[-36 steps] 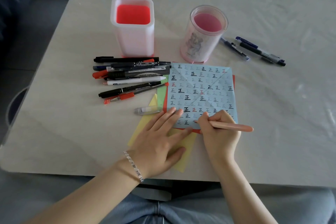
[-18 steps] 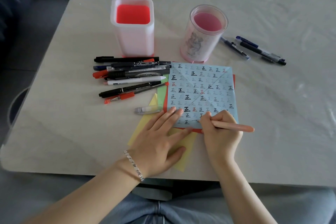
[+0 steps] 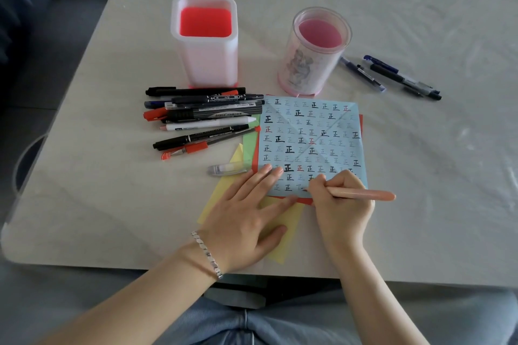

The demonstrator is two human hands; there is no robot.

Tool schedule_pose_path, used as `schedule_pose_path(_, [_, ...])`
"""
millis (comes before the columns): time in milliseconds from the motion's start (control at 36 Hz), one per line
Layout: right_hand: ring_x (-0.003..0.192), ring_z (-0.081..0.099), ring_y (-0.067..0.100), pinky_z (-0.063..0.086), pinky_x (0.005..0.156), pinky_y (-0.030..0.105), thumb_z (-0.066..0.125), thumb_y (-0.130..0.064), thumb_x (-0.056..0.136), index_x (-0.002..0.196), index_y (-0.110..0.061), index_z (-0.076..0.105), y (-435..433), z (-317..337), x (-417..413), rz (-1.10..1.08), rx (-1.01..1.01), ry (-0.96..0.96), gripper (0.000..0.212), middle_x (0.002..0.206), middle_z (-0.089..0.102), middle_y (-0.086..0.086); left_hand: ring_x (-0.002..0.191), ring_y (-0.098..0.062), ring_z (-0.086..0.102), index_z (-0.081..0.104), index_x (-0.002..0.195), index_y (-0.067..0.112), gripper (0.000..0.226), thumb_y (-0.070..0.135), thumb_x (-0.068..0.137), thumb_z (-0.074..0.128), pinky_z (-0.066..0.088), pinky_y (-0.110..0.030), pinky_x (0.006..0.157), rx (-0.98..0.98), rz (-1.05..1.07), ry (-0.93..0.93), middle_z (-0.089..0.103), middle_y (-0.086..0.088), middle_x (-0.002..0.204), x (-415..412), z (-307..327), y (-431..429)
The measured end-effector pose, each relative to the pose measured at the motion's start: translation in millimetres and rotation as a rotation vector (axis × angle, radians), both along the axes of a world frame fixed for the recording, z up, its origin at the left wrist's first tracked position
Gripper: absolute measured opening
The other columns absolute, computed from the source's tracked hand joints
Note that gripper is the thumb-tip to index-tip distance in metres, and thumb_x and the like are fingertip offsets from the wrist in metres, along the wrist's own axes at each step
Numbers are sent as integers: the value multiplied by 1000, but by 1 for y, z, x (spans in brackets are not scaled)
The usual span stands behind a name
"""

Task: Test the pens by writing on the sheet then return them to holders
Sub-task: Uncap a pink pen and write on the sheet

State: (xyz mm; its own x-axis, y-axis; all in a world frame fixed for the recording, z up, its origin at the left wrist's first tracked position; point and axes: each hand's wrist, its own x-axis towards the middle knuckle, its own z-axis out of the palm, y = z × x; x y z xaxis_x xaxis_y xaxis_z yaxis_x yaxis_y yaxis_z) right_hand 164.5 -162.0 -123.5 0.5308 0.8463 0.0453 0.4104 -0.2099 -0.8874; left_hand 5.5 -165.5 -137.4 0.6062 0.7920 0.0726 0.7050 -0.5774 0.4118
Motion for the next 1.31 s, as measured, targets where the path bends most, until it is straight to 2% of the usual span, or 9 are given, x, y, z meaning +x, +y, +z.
schedule_pose_path(250, [44,37,6,28,43,10,64,-1,77,48,-11,34,0,-2,0,-4,25,-13,43,41,32,-4,136,-26,26,58,125,24,44,42,88,42,14,-35,113,20,-2,-3,39,-15,143,0,-1,0])
schedule_pose_path(444, [45,37,7,29,44,12,64,-2,77,52,3,38,0,0,-1,37,10,22,37,45,34,0,137,-25,24,57,127,25,45,43,89,41,13,-34,114,14,-2,13,38,-14,144,-1,-1,0])
schedule_pose_path(583, [43,39,4,30,45,10,65,-3,77,48,-8,37,1,-2,-1,37,-4,18,40,44,41,-6,137,-25,24,57,126,25,45,42,89,41,13,-35,113,8,0,8,38,-15,144,-1,-1,0])
schedule_pose_path(722, [44,35,8,27,44,13,64,0,75,50,3,37,0,-1,0,21,-4,1,37,43,31,-3,137,-24,23,57,127,25,45,43,89,40,12,-34,114,8,-3,14,38,-14,144,0,0,0])
schedule_pose_path(806, [44,35,8,28,44,12,64,0,75,51,4,37,0,0,-1,35,-5,0,37,44,34,0,137,-24,23,56,127,25,45,43,89,40,13,-35,113,11,-2,12,38,-15,144,-1,0,0])
schedule_pose_path(972, [42,36,7,28,43,12,66,-2,74,48,-2,36,0,-3,-1,41,3,-33,39,42,38,-3,137,-25,24,57,127,25,45,43,89,40,17,-37,112,20,-5,8,37,-15,144,-1,-1,0])
schedule_pose_path(1083, [44,35,8,28,44,12,57,-14,67,46,-11,32,0,-4,-1,-17,36,-53,33,40,29,-6,136,-25,25,57,126,25,45,42,89,40,18,-37,111,28,-6,5,38,-15,144,-1,-1,0])
schedule_pose_path(1167, [43,35,6,28,45,10,54,-14,66,46,-16,30,-1,-3,-2,-38,56,-25,31,43,37,-2,136,-26,26,57,126,25,44,42,89,40,18,-38,111,31,-11,7,39,-15,143,-1,-1,0])
schedule_pose_path(1306, [45,38,7,30,46,10,60,-11,70,49,-6,35,-2,0,0,-83,35,76,33,42,38,-4,136,-25,24,56,126,25,44,43,89,40,12,-34,113,27,-23,19,38,-15,144,-1,-1,0])
